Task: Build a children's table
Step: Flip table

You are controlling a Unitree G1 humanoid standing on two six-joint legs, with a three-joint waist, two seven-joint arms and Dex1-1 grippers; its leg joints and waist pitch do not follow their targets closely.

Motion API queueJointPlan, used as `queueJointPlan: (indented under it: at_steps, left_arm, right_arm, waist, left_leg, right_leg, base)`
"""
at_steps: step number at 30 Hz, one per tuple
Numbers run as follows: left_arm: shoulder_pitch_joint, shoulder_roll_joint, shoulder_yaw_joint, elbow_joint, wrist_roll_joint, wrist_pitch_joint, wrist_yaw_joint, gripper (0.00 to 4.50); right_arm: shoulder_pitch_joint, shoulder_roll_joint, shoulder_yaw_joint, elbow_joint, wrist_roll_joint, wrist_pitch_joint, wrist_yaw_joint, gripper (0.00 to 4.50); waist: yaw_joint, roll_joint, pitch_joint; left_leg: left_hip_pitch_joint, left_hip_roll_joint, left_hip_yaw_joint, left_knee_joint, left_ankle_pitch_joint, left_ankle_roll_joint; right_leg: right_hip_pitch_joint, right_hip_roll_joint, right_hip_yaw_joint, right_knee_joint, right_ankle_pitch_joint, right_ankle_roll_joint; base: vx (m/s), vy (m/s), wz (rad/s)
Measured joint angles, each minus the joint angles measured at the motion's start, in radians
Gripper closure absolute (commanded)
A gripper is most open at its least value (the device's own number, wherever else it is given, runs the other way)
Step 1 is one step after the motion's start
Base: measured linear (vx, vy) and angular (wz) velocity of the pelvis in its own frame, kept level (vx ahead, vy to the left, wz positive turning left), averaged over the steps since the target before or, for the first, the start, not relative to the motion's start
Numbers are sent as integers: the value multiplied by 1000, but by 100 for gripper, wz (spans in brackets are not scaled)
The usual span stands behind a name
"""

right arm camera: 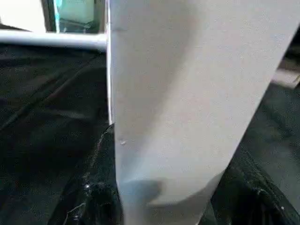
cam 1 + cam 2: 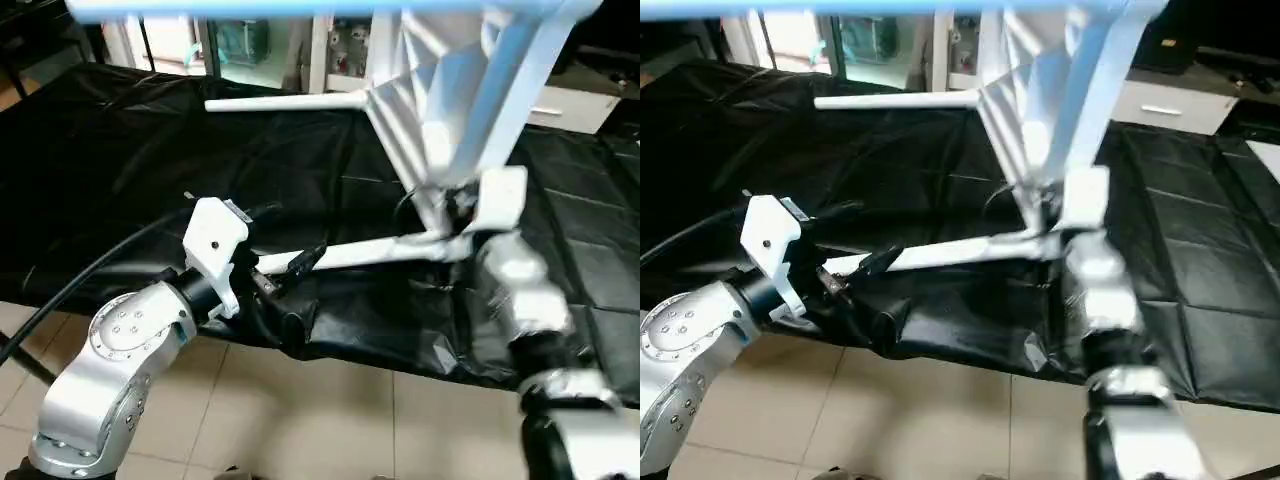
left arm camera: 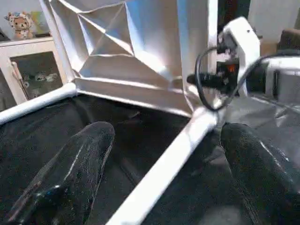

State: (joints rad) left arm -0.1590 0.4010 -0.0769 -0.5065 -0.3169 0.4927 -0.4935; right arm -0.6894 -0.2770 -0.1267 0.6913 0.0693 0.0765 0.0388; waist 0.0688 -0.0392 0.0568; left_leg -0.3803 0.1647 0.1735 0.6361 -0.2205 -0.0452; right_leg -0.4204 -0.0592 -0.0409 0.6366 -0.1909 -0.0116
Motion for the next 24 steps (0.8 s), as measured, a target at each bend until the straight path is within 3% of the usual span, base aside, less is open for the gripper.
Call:
queueJointPlan:
  at_steps: [8,15,24]
  left_arm:
    - [-4,-7,-1,-1,2,0,10,37]
    - [-5,-9,-3,-1,7,0,19,37]
    - [-6,-10,-5,-2,7,0,20,37]
  right_arm:
    - [-62,-109,22,3,-74,-43,-9,262]
    - [-147,-198,67,19,-152,-106,-11,263]
    - [-245,-248,97,110,-173,-126,25,287]
  waist:
    - [20,-1,0]
    - [21,-4,2]
    - [14,-5,3]
  left_leg:
    - [-9,0,3,0,6,1]
    - [-9,2,3,0,9,-4]
    - [-9,2,5,1,9,-3]
  right_leg:
    - [-16,0,2,10,0,0]
    - [-15,0,1,11,3,-2]
    - [-17,0,2,11,5,-2]
  base:
    - [0,0,0]
    - [0,0,0]
    - [0,0,0]
